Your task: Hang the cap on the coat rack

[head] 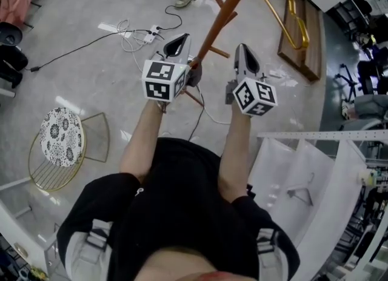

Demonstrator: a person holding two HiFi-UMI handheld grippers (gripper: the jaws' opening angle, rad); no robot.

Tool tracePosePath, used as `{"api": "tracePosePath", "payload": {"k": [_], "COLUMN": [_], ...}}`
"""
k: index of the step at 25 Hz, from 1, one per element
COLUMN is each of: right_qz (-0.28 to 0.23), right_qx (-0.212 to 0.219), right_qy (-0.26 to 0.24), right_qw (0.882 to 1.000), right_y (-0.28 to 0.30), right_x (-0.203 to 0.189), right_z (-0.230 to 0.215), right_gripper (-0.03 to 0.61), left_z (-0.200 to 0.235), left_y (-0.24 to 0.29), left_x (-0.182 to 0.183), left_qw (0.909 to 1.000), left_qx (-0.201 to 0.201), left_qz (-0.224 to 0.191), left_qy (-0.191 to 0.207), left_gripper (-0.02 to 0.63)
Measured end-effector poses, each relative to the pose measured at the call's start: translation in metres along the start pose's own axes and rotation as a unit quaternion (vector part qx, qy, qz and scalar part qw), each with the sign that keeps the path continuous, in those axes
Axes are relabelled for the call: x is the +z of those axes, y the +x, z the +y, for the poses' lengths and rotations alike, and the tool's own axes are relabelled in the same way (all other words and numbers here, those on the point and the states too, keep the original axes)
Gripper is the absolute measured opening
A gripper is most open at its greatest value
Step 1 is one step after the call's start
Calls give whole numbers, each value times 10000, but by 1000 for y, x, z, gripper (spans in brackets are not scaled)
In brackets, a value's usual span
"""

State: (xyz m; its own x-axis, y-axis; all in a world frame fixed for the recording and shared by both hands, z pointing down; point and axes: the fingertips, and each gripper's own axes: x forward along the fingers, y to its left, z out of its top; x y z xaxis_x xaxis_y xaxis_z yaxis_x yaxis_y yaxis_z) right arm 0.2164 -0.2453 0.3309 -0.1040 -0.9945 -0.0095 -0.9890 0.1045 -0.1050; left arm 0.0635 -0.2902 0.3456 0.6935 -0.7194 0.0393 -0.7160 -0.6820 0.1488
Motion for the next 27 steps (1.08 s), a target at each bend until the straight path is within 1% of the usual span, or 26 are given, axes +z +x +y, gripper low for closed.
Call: {"api": "tracePosePath", "payload": {"k": [3, 5, 6, 8, 11, 17, 22, 27], "right_qz": [28, -10, -24, -28, -47, -76, -61, -77], "right_qx": [-20, 12, 25, 30, 34, 122, -13, -4], "right_qy": [-209, -203, -188, -189, -154, -198, -259, -272], "right_qw": [9998, 9998, 9998, 9998, 9999, 9997, 9996, 9996], "right_y": [-2, -2, -2, -3, -4, 2, 5, 10], "right_x": [6, 10, 11, 11, 9, 6, 4, 6], "right_z": [4, 5, 5, 5, 9, 23, 25, 22], "right_gripper": [-5, -5, -5, -5, -5, -5, -5, -5], "left_z": [-4, -6, -6, -4, 2, 8, 15, 24], "left_y": [-2, -1, 0, 0, -3, -4, 0, 5], "left_x": [11, 19, 21, 22, 18, 15, 11, 11], "left_qw": [9999, 9995, 9994, 9996, 9997, 9998, 9998, 9998], "left_qx": [10, -22, -21, 6, 17, -40, -111, -64], "left_qz": [-155, -277, -304, -278, -233, -214, -169, -157], "left_qy": [-63, -154, -138, -77, -91, -36, -39, -105], "left_gripper": [-2, -2, -2, -2, -2, -2, -2, -2]}}
